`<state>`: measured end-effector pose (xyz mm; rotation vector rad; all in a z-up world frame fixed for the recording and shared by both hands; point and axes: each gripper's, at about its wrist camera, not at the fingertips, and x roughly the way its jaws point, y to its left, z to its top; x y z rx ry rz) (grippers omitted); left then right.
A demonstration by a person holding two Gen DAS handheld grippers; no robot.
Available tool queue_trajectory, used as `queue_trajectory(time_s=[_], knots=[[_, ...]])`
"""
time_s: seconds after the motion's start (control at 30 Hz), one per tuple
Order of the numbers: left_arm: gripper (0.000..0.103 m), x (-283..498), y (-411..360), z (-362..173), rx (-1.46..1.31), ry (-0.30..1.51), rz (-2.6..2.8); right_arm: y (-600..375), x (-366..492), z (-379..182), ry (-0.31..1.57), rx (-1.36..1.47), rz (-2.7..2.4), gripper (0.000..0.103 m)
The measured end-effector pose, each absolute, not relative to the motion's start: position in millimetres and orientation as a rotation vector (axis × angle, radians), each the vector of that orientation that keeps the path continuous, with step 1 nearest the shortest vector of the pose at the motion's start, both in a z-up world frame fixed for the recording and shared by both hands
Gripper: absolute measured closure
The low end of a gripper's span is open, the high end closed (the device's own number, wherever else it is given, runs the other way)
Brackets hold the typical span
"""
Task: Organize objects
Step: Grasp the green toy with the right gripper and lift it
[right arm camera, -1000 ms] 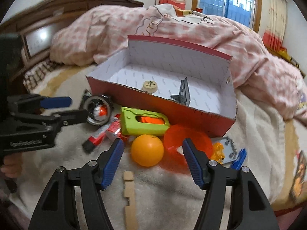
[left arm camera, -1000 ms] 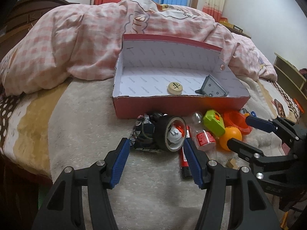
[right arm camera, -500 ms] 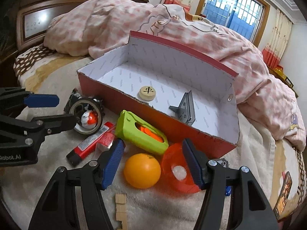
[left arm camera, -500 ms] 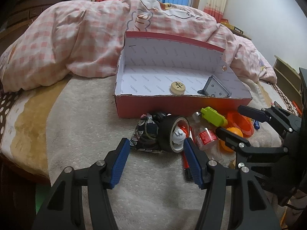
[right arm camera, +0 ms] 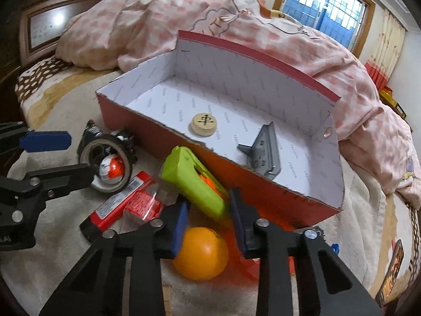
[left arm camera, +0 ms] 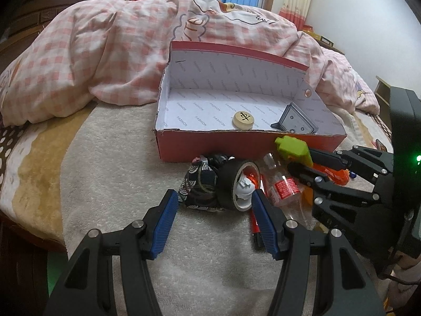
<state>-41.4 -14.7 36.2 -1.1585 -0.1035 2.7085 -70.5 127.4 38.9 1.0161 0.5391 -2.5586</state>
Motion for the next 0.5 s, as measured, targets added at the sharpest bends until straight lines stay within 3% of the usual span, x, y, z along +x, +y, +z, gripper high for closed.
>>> queue_trajectory(time_s=[0.2,0.5], knots=[[0.044,-44,-8,37,-1.144,-0.077,2.706,136,-60,50,0.488,0.96,-2.597,0.084],[0.044,-56,1,38,-1.115,-0.017,2.739,160,-53,56,0.233,0.989,-2.56,0.085]])
